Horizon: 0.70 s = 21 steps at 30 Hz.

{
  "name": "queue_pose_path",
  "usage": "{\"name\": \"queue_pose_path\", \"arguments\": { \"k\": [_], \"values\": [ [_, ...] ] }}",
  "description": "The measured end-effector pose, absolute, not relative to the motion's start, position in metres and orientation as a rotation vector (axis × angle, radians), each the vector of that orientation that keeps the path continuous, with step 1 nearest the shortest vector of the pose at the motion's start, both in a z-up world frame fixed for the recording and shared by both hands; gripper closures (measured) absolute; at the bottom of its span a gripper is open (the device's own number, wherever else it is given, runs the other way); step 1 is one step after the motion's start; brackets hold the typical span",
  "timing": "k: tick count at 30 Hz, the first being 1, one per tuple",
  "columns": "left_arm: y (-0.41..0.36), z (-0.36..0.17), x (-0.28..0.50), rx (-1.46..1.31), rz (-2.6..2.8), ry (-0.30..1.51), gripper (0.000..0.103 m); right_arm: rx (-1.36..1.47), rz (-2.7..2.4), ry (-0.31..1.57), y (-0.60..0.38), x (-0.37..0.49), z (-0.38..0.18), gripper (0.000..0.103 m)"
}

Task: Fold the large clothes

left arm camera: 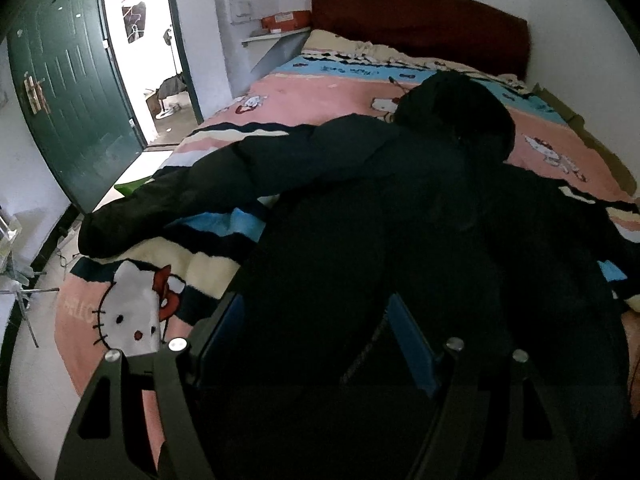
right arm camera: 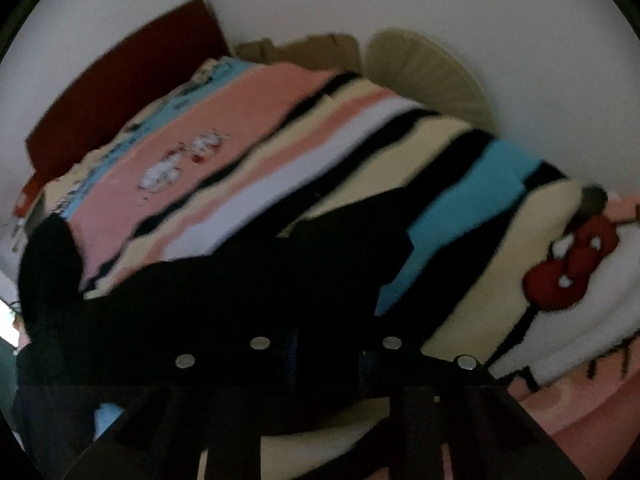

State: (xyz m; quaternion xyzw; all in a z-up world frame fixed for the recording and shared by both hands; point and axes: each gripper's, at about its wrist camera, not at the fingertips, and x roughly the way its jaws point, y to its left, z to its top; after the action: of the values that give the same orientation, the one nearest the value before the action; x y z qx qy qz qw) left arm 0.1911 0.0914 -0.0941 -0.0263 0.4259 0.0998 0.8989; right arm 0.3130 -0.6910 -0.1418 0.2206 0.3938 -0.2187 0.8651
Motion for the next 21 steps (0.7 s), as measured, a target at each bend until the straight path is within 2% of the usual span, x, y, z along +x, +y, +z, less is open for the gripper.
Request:
{"name": "queue_pose_path", "arguments": {
  "k": [7,14,21],
  "values": [
    [0.103,-0.077,0.17,-0.086,0.179,0.819,0.03,0.419,-0.35,0.721,-0.638,0.32,-0.07,0.088],
    [0.129,-0.078,0.154,-0.179,0.155,0.813,0.03,0.305,-0.171,0.66,-0.535,0.351,0.016,0.088],
    [0.157,-0.077,0.155,-0.173,0.166,0.791,0.03,0.21,0.0,0.682,-0.41,0.394,0.047,0.089]
  ]
}}
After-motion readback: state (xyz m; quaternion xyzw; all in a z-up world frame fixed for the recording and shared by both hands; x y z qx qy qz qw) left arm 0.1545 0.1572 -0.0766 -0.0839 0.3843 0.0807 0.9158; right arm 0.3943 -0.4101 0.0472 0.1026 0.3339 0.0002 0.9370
